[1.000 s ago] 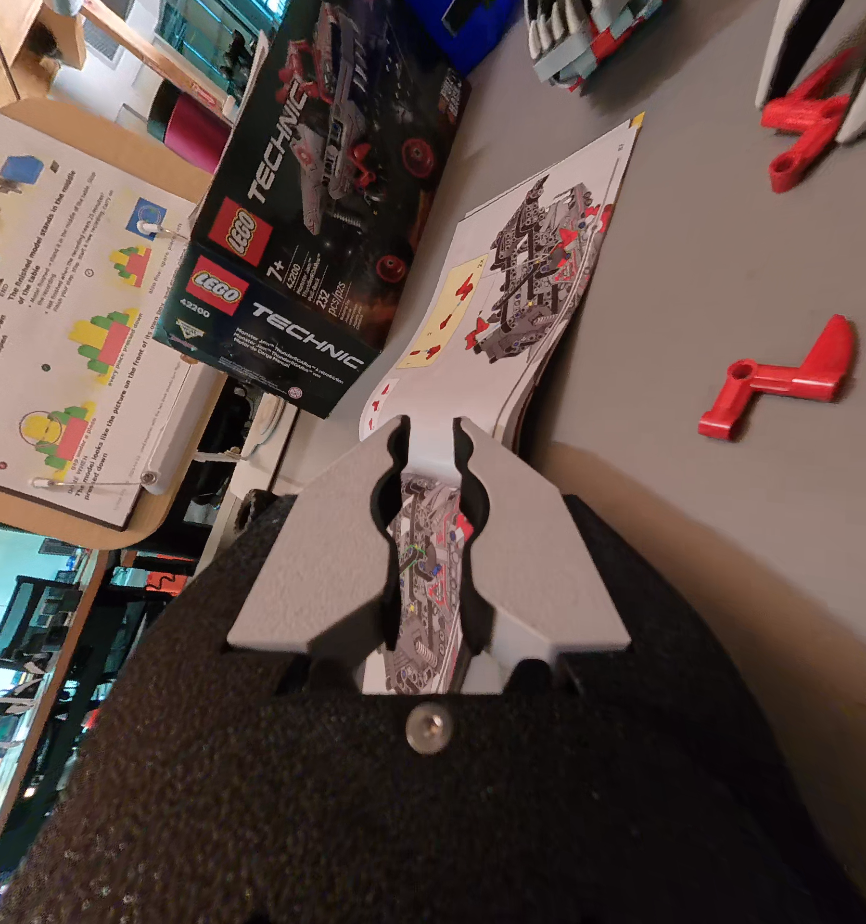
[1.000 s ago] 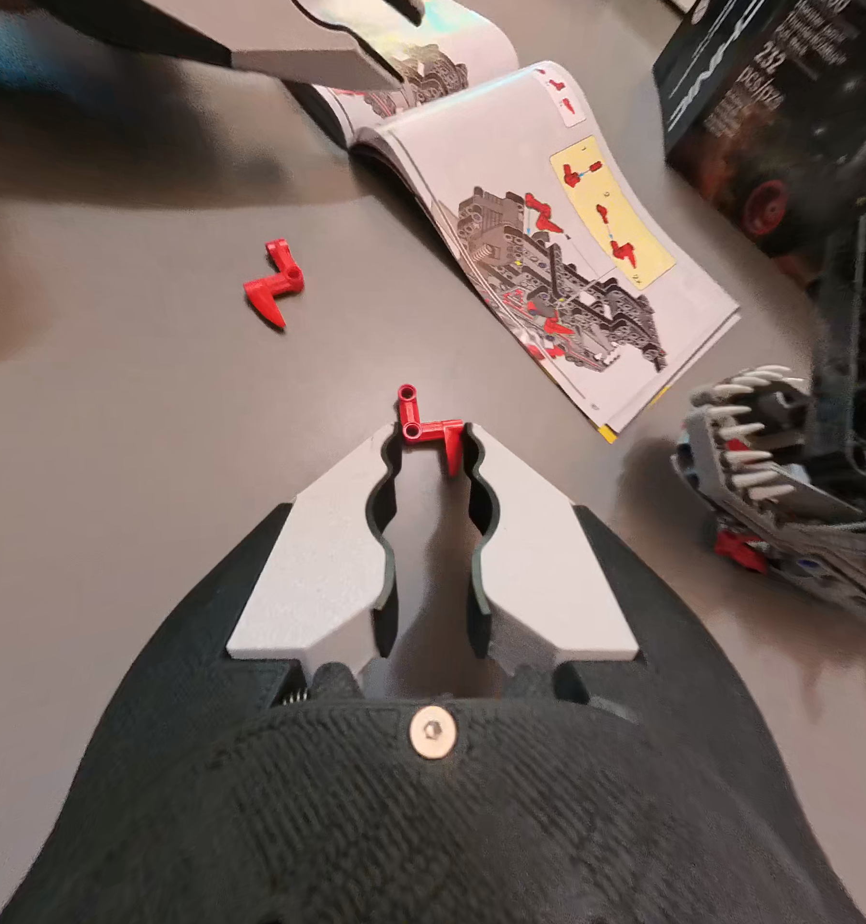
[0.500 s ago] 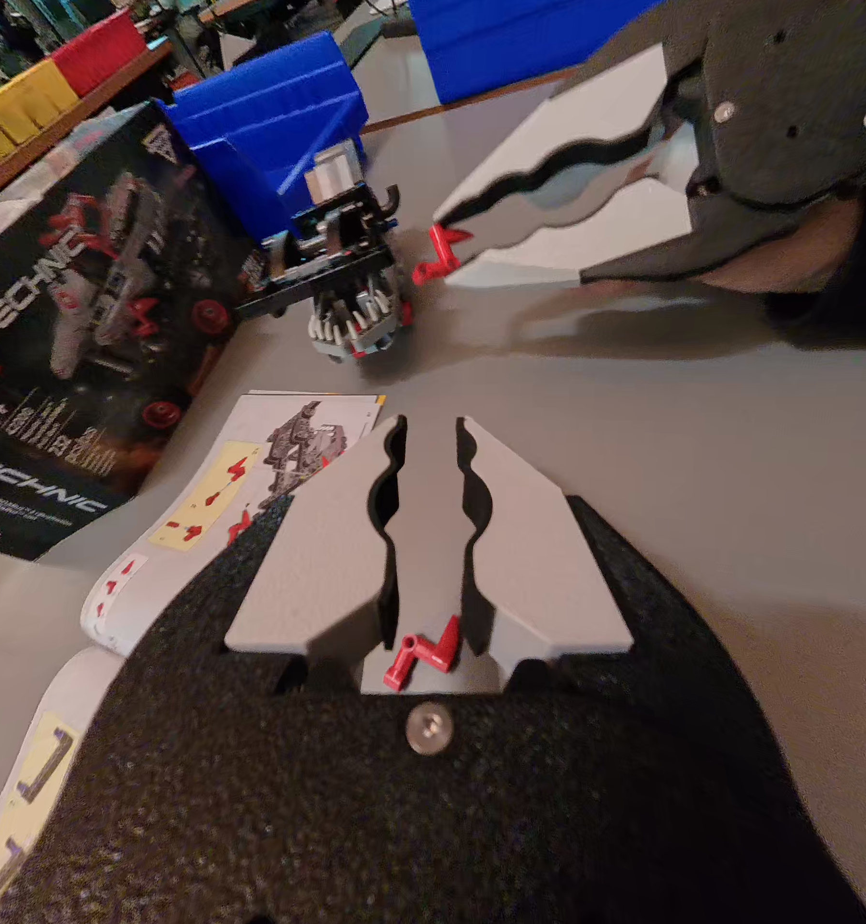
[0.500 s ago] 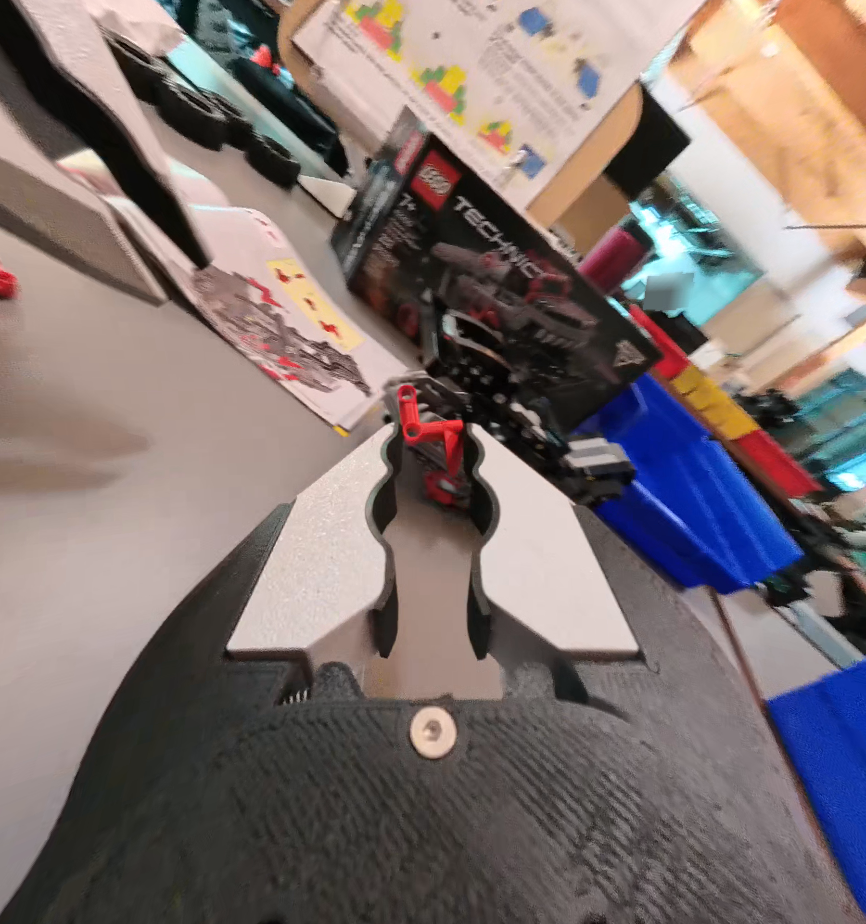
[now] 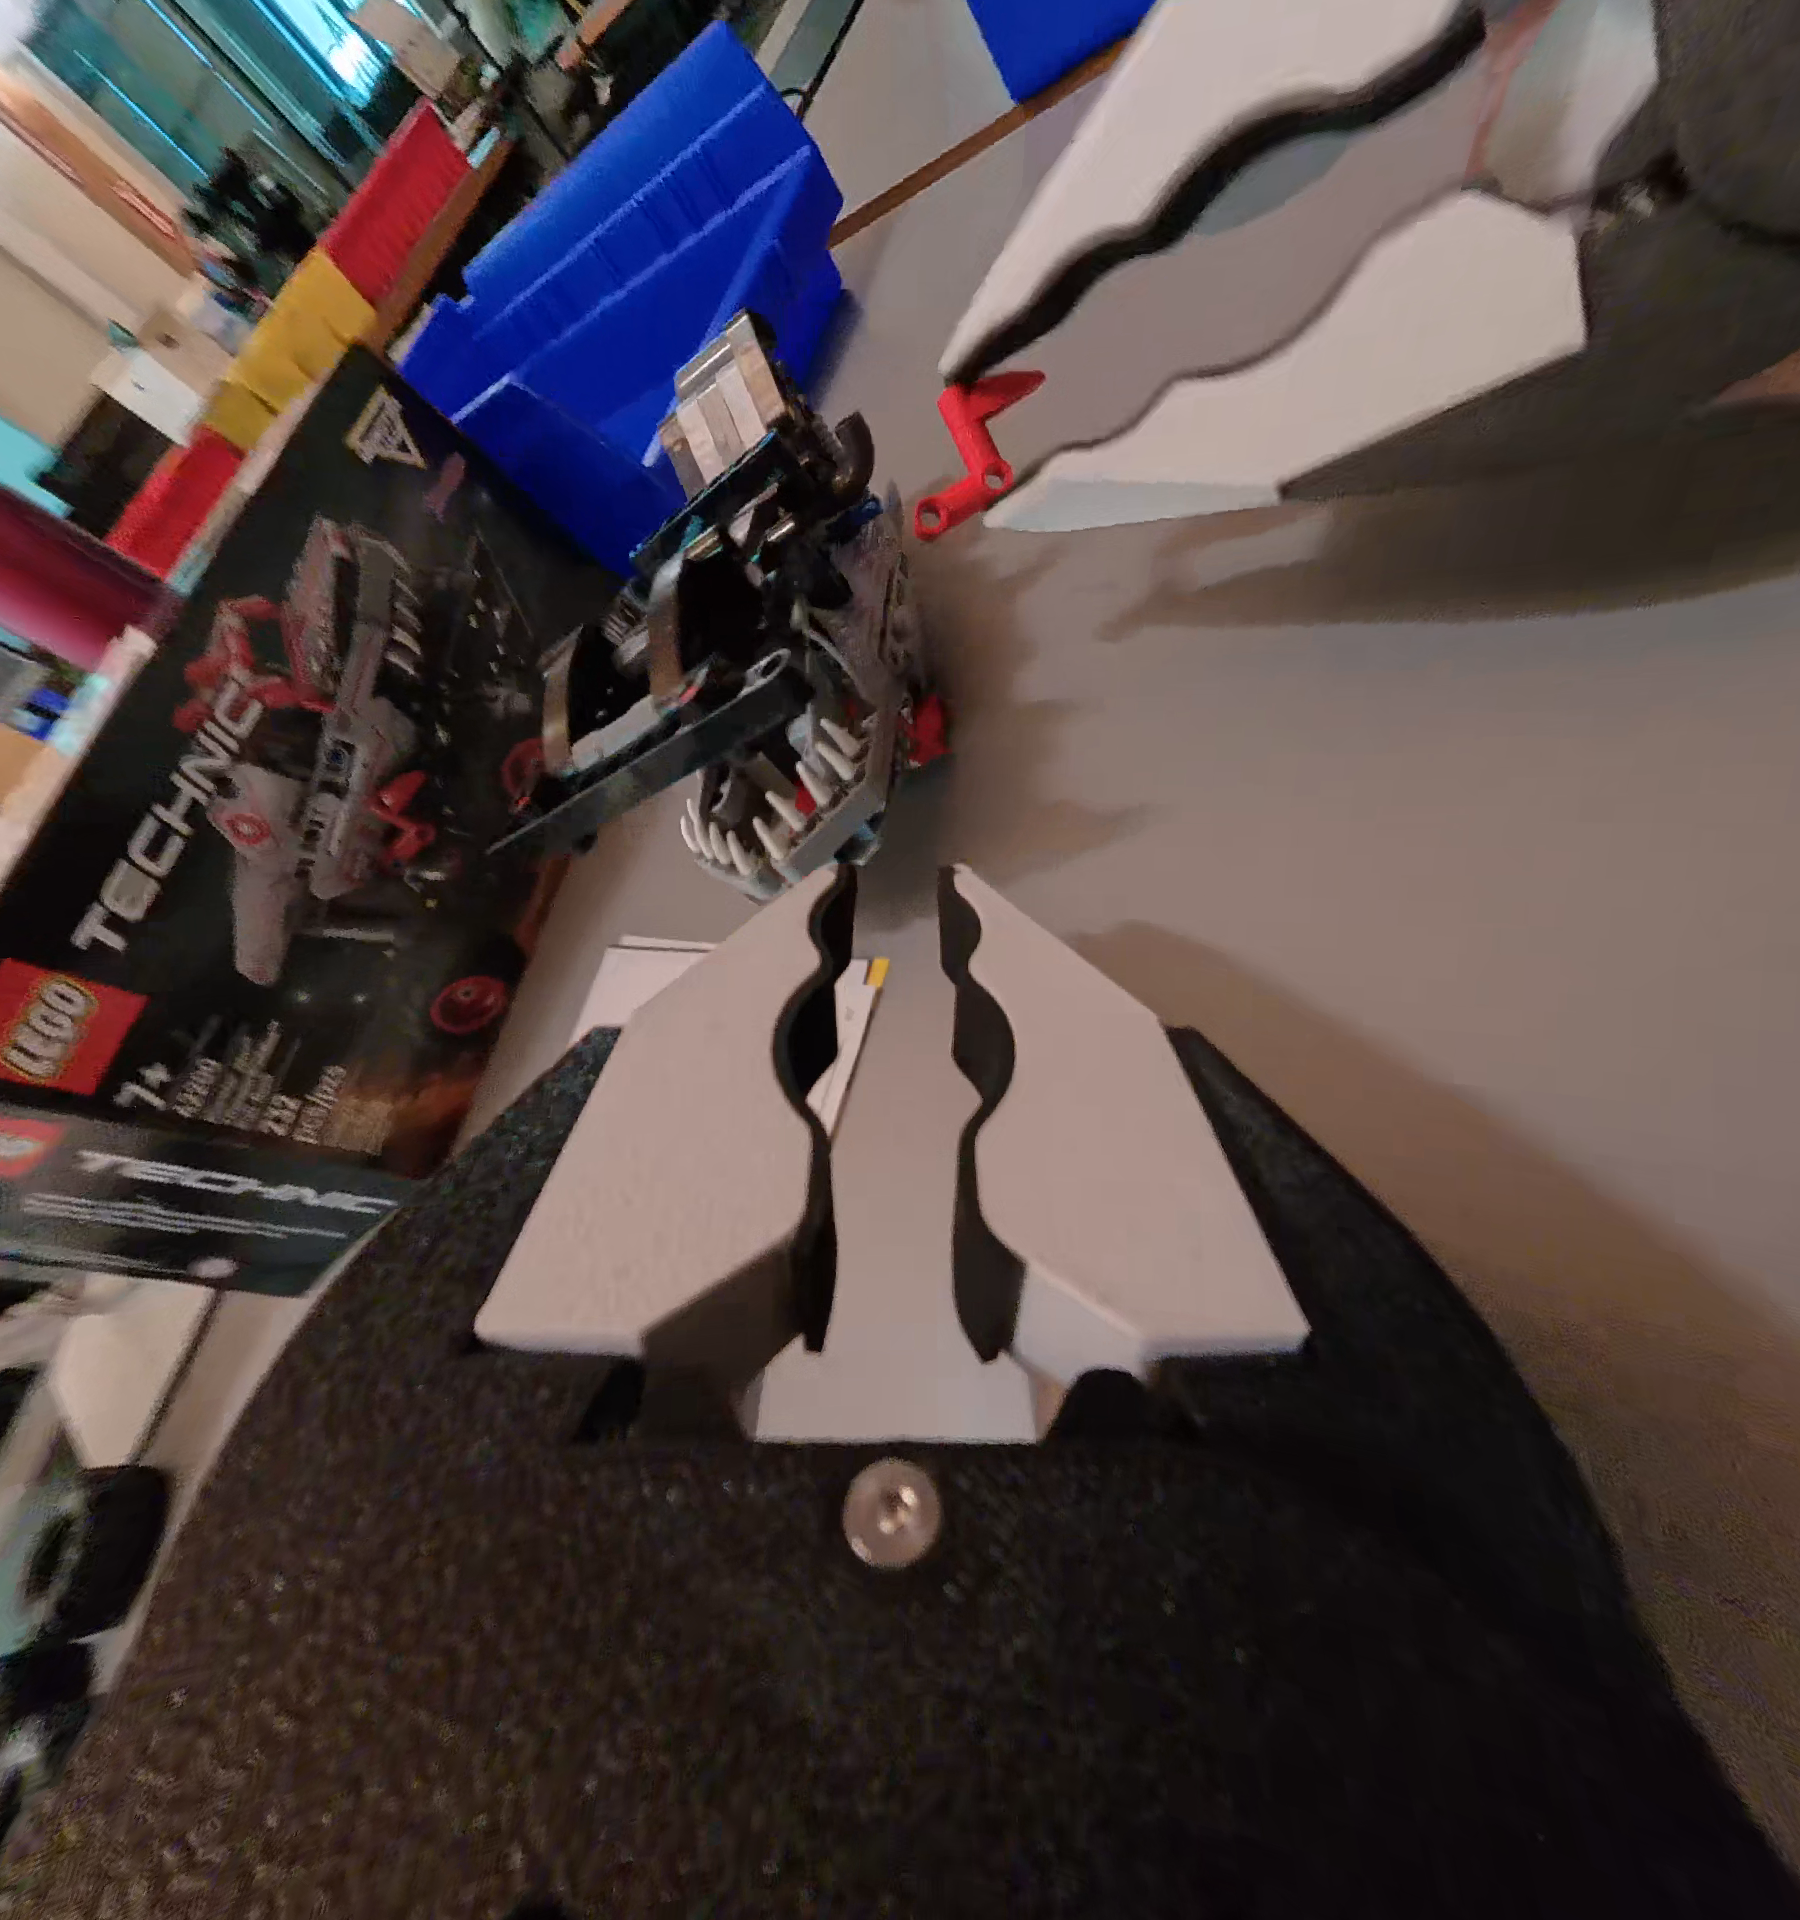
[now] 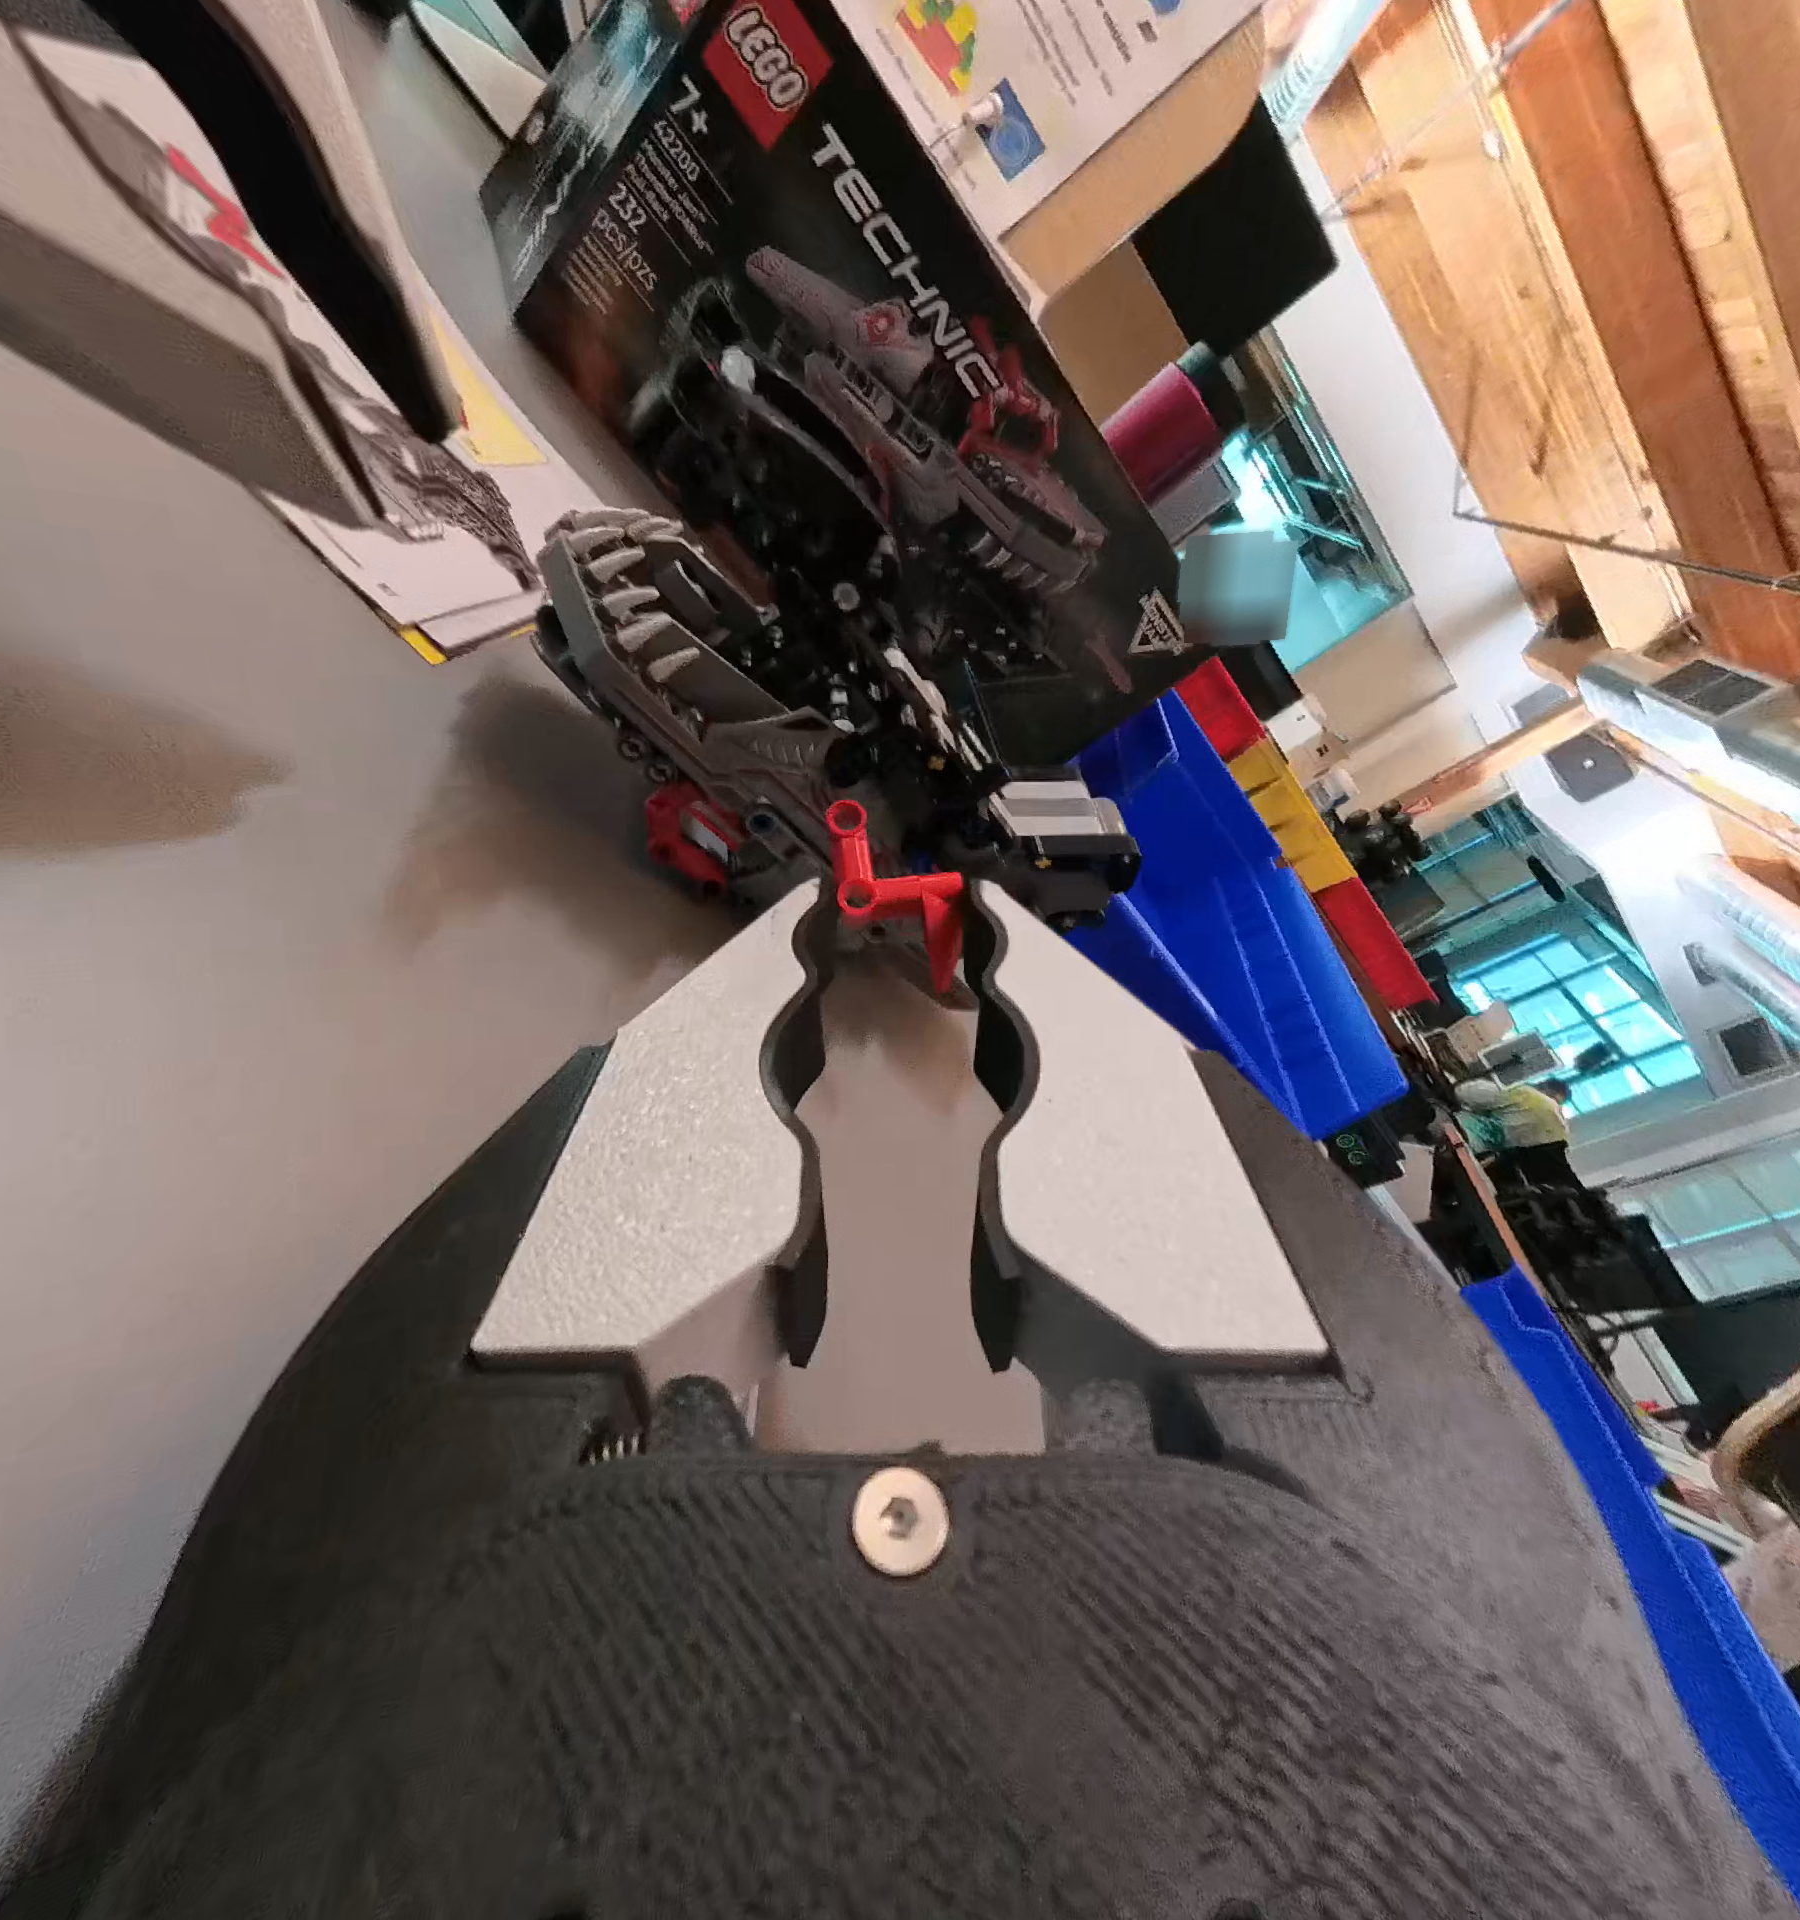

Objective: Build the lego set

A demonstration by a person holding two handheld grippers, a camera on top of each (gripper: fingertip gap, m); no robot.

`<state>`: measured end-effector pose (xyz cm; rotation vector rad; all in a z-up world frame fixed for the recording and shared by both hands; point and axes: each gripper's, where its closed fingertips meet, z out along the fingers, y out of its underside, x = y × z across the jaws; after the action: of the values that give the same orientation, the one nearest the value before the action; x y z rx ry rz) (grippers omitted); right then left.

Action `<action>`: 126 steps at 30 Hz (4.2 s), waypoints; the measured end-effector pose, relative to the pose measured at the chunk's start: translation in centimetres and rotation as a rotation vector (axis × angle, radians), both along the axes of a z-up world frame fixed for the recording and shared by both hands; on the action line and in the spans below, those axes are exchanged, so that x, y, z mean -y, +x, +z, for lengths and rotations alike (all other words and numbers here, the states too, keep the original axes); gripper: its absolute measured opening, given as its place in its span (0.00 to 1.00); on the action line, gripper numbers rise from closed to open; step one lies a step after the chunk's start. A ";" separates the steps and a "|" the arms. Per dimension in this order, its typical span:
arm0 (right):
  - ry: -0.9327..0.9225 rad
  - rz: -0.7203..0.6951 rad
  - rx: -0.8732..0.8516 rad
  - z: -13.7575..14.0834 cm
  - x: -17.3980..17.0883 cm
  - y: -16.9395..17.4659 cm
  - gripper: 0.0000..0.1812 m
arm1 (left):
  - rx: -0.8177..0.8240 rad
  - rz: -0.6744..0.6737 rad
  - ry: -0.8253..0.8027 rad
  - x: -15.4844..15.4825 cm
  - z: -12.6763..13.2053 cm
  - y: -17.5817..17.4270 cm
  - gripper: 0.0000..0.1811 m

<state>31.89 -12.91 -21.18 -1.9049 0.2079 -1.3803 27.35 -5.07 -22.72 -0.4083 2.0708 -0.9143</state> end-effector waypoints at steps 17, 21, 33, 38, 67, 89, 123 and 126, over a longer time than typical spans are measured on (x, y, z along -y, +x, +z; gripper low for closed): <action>0.077 0.053 -0.021 0.4 1.0 0.4 0.13 | 0.112 -0.109 0.229 1.9 -3.5 -1.4 0.06; 0.056 0.053 -0.023 0.1 0.9 0.5 0.13 | 0.135 -0.117 0.241 1.9 -3.1 -1.6 0.05; 0.060 0.061 -0.011 0.3 0.8 0.3 0.13 | 0.223 -0.096 0.304 1.6 -2.1 -1.4 0.05; 0.068 0.065 -0.005 0.4 0.9 0.2 0.13 | 0.217 -0.083 0.302 1.3 -2.3 -1.2 0.05; 0.005 0.153 0.011 0.0 -0.7 -1.0 0.13 | -0.120 -0.088 -0.097 3.1 2.0 -0.3 0.15; 0.272 0.181 0.027 3.1 1.1 -1.4 0.12 | 0.049 0.151 -0.002 1.4 2.9 4.0 0.08; 0.082 0.229 0.143 2.6 -0.2 -2.5 0.12 | 0.108 0.196 -0.024 -3.2 8.7 4.0 0.09; 0.120 0.242 0.242 4.4 0.0 -3.4 0.12 | -0.017 -0.028 -0.057 2.1 9.6 1.6 0.13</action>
<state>28.48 -12.92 -16.77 -1.5908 -0.0566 -1.3852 28.97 -7.19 -13.09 -0.4196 2.0738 -0.9916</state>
